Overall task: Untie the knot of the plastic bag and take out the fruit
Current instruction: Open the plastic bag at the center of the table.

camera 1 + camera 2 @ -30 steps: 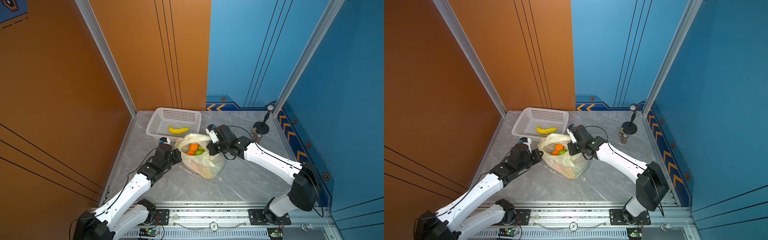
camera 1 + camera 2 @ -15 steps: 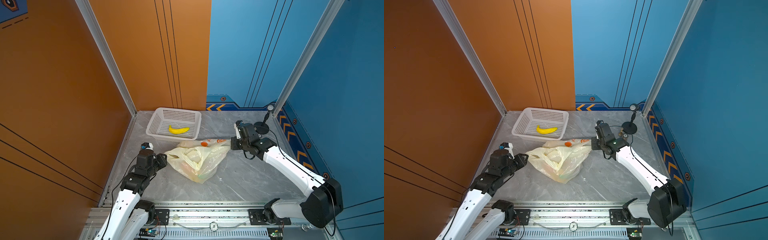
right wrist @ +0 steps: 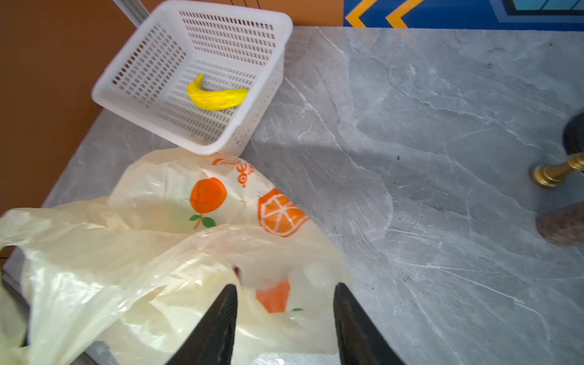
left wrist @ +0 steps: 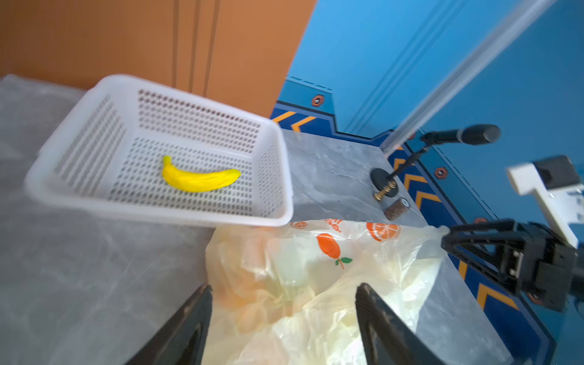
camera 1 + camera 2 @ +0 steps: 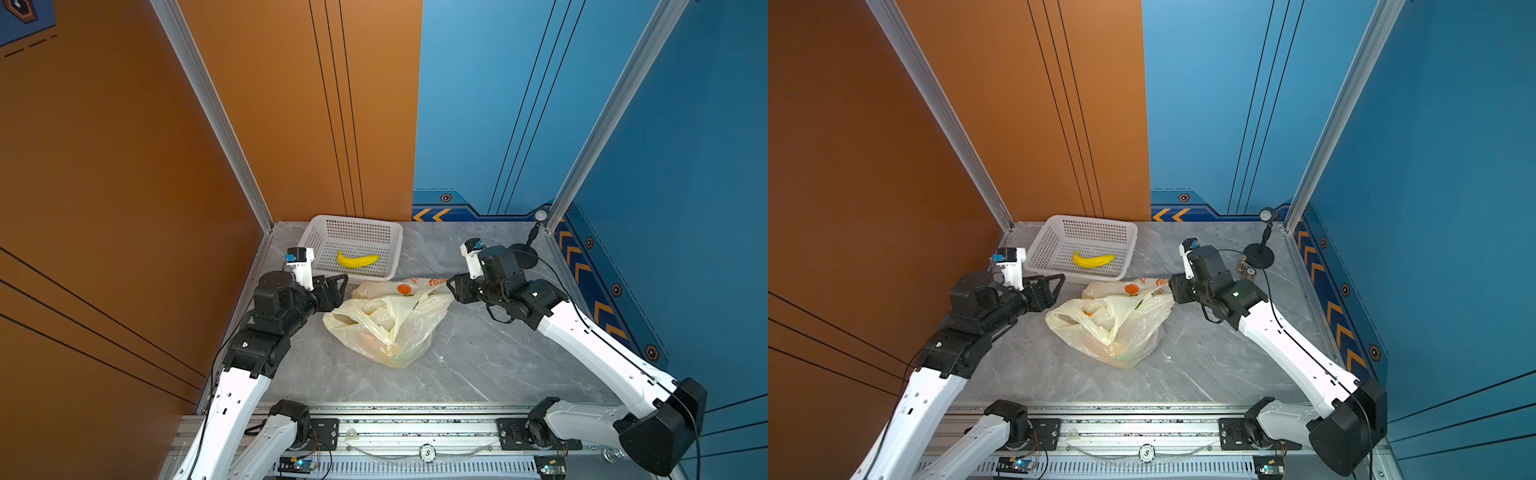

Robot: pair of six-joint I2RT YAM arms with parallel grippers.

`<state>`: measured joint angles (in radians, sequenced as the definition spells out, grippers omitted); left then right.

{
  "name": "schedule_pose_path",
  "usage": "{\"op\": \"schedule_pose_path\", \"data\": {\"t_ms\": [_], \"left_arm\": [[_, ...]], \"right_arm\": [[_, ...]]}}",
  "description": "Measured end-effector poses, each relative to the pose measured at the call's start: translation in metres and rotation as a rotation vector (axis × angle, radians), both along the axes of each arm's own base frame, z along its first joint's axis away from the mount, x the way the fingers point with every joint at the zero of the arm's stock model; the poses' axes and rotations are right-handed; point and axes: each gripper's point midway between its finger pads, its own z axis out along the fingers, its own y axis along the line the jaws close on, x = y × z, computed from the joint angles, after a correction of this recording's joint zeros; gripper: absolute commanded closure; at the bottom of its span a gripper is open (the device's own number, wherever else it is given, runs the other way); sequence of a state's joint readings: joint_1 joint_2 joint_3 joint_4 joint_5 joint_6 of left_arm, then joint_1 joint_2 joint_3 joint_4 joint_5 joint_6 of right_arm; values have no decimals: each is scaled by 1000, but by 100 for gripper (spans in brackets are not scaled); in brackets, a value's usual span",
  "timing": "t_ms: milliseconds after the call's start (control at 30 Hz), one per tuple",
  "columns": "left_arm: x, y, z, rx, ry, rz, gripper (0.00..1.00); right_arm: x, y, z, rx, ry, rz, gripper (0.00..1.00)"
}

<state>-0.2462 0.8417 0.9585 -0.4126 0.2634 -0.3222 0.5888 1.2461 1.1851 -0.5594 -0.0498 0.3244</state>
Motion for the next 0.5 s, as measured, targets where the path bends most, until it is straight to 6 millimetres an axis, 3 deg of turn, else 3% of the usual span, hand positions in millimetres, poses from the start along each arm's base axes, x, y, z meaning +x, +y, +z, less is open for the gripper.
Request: {"op": "schedule_pose_path", "data": {"t_ms": [100,267,367,500], "left_arm": [[-1,-39,-1,61,-1,-193,20],[-13,-88,-32,184,78,-439,15],[-15,-98,-55,253,139,-487,15],[-14,-93,-81,333,208,-473,15]], "right_arm": [[-7,11,7,6,-5,47,38],[-21,26,8,16,23,123,37],[-26,36,6,14,40,166,36],[-32,46,-6,1,78,210,30]]}}
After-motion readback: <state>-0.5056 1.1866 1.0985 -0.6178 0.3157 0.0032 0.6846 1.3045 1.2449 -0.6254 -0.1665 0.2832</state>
